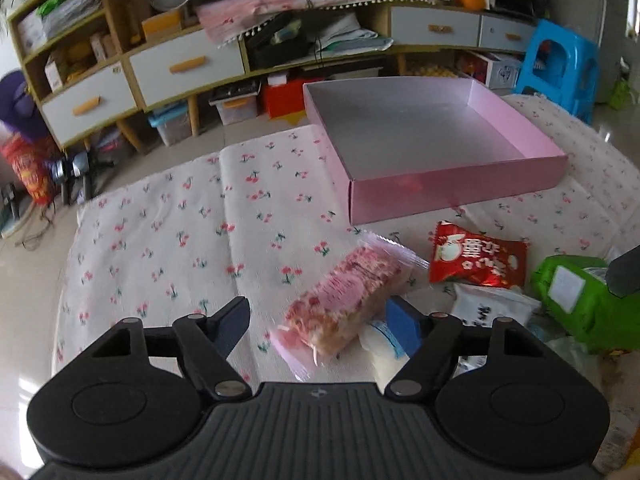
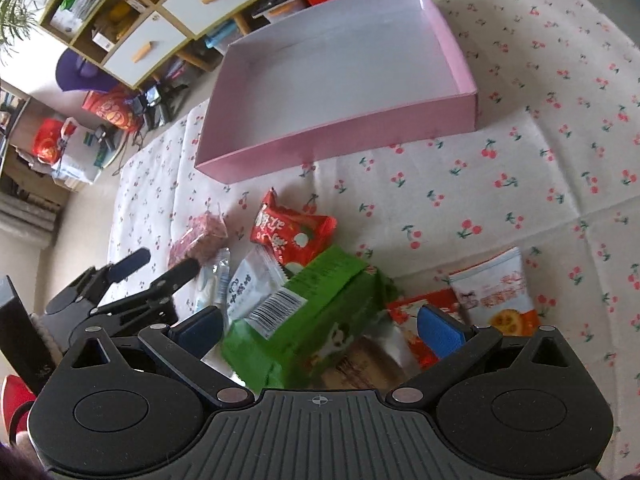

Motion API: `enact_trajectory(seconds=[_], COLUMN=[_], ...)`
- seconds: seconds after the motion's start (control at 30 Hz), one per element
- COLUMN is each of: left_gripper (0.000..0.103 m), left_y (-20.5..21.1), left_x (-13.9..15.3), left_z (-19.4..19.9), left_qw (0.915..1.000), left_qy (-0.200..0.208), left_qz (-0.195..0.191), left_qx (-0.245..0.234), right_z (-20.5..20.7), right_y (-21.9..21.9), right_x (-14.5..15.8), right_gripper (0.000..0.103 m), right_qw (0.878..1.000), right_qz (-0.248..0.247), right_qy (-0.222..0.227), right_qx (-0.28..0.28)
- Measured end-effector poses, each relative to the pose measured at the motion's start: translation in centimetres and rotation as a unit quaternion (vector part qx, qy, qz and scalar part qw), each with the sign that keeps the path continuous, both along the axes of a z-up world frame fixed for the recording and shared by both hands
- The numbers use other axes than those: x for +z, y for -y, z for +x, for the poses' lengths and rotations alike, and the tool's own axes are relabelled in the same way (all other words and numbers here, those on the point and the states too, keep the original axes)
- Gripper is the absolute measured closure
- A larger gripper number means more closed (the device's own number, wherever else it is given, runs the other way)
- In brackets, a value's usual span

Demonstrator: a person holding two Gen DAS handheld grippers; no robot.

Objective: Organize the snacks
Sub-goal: 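Reach left tool to pink nougat bar while right tool reaches green pack, then grasp pink nougat bar with left tool while right tool grasps green pack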

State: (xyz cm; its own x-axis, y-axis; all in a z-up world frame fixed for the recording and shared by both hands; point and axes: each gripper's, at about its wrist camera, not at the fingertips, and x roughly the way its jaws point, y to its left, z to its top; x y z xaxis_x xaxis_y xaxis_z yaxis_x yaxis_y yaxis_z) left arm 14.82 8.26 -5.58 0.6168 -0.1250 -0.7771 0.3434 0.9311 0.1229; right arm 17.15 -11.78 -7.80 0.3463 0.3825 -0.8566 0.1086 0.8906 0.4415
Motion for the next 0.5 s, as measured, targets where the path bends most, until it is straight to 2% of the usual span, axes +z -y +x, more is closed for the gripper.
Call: enact_trajectory(seconds=[0.17,0.43,0.5], left_gripper=[0.031,0.037,0.039], left_y=[-0.1,-1.1,-1.4], left_x=[-1.6,-1.3,-1.2], left_z=[0.9,1.0,1.2], left_qw=[0.9998,0.9983,0.9972], left_qy=[-0.017,-0.029,-0.037], left_qz=[-0.003,-0.042,-0.052], left_qx=[0.006,0.027,0.038], right_z=[0.5,0.5,0.3], right_y=[-0.7,-1.1,-1.0], right_x=[-0.5,-1.2,-1.2], right_gripper=[0.0,0.001,0.006], right_qw=[1.0,0.999,0.999], right_qz=[-0.009,-0.034,-0.035], right_qy=[-0.004,-0.002,-0.001], right_qx=[-0.012,-0.003,0.0])
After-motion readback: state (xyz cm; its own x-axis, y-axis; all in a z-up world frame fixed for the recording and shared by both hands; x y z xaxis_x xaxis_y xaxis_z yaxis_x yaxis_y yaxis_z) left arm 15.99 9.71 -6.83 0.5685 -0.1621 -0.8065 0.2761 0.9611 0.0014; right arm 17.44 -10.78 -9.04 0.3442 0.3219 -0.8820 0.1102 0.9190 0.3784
